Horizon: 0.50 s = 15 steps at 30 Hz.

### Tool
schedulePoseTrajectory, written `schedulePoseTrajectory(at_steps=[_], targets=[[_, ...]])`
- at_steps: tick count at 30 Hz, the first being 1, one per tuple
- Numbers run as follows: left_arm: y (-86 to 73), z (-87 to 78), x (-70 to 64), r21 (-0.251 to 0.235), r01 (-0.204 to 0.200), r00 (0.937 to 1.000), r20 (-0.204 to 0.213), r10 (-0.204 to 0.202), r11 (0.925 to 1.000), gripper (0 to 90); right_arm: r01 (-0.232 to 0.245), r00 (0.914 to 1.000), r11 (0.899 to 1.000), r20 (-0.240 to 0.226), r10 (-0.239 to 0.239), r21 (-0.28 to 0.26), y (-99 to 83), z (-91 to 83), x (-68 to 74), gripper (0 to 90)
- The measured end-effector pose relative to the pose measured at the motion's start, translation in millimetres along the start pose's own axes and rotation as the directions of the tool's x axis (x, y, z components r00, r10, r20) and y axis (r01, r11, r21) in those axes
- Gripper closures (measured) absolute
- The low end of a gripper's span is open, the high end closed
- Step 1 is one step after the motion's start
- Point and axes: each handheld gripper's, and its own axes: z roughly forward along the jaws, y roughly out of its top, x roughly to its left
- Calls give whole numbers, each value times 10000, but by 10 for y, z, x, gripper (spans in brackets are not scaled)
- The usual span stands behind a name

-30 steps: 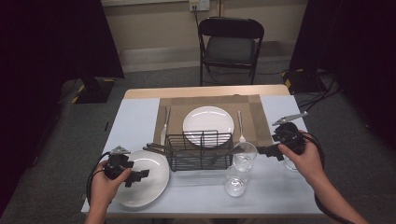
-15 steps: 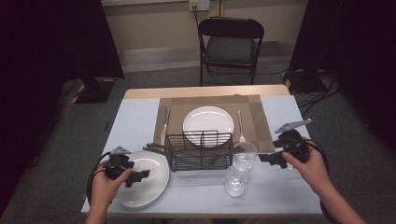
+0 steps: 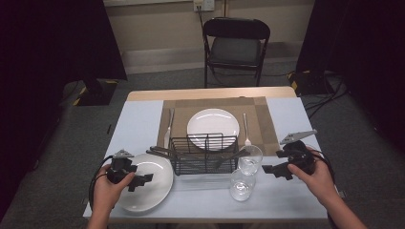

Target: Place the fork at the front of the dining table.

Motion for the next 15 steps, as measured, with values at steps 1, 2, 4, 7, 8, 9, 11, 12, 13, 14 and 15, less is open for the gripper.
schedulePoseTrajectory(at_steps=[1,2,4,7,8,9,11,12,13,14,15], targets=[[0,0,0,0,0,10000,0,0,10000,190,0,10000,10000,0,0,0,0,0,0,156],[1,-1,-1,0,-1,10000,-4,1,10000,190,25,10000,10000,-40,-25,4,-19,19,18,157],[2,-2,-2,8,-3,10000,-7,3,10000,190,88,9999,10000,-121,-88,17,-37,29,39,156],[7,1,-8,40,-77,10000,-35,77,10000,190,223,9995,9997,-214,-222,73,-69,39,65,156],[7,1,-8,40,-77,10000,-35,77,10000,190,228,9995,9997,-211,-226,75,-81,45,76,157],[10,5,-14,30,-83,9999,-57,84,10000,190,228,9995,9997,-211,-226,75,-81,45,76,157],[14,11,-23,66,-110,9999,-19,110,9999,190,323,9989,9995,-340,-322,46,-125,64,92,156],[20,15,-31,91,-141,9999,-42,141,9999,190,300,9989,9995,-355,-297,65,-141,66,103,157],[20,15,-31,91,-141,9999,-42,141,9999,190,300,9989,9995,-355,-297,65,-141,66,103,157],[27,16,-35,114,-199,9998,-36,200,9997,190,308,9987,9995,-402,-305,78,-168,76,113,157],[30,17,-37,130,-194,9998,-35,194,9997,190,363,9985,9993,-407,-361,37,-181,81,113,156]])
